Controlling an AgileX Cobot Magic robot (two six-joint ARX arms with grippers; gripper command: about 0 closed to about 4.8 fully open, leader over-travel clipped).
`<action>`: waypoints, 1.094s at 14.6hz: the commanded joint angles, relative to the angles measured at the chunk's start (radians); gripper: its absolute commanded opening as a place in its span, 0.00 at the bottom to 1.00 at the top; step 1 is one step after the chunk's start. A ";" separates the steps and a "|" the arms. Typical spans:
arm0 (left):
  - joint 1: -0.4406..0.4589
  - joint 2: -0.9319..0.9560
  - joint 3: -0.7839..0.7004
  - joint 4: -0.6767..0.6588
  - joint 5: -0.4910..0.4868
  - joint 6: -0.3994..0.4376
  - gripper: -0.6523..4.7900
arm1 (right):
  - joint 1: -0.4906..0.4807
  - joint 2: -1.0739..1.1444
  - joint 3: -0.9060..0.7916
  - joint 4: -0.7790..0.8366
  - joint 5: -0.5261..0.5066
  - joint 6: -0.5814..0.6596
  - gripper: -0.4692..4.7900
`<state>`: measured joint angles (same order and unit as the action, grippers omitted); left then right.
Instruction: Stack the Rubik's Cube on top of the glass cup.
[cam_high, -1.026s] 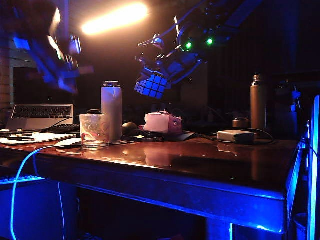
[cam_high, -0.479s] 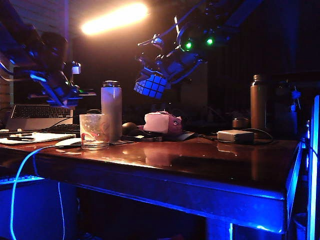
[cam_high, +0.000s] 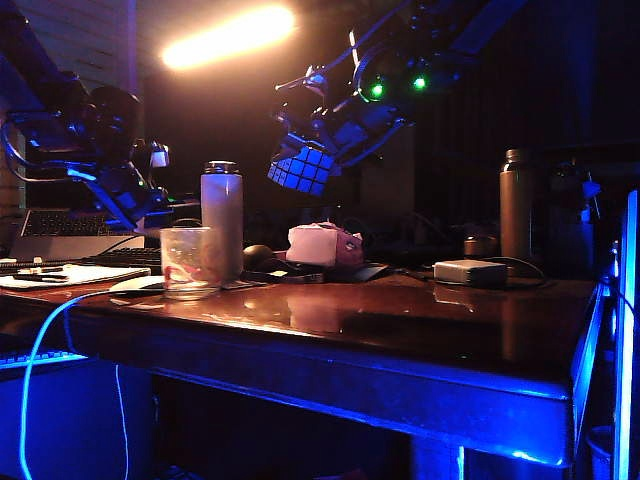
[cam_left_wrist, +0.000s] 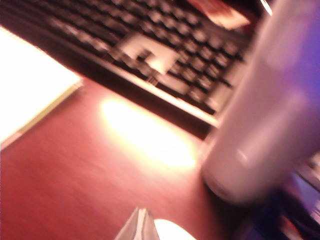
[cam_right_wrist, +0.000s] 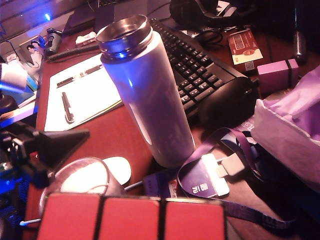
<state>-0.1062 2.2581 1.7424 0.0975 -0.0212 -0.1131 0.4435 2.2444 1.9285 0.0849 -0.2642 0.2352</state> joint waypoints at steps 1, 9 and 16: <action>-0.009 0.003 0.002 -0.029 0.090 -0.001 0.11 | 0.001 -0.013 0.009 0.032 -0.004 0.000 0.60; -0.077 0.003 0.003 -0.027 0.358 -0.019 0.11 | -0.005 -0.022 0.009 0.023 -0.004 -0.005 0.60; -0.156 0.003 0.004 -0.030 0.454 -0.018 0.11 | -0.042 -0.032 0.009 0.013 0.002 -0.030 0.60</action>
<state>-0.2501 2.2642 1.7424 0.0597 0.4137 -0.1291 0.4026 2.2276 1.9289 0.0750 -0.2630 0.2085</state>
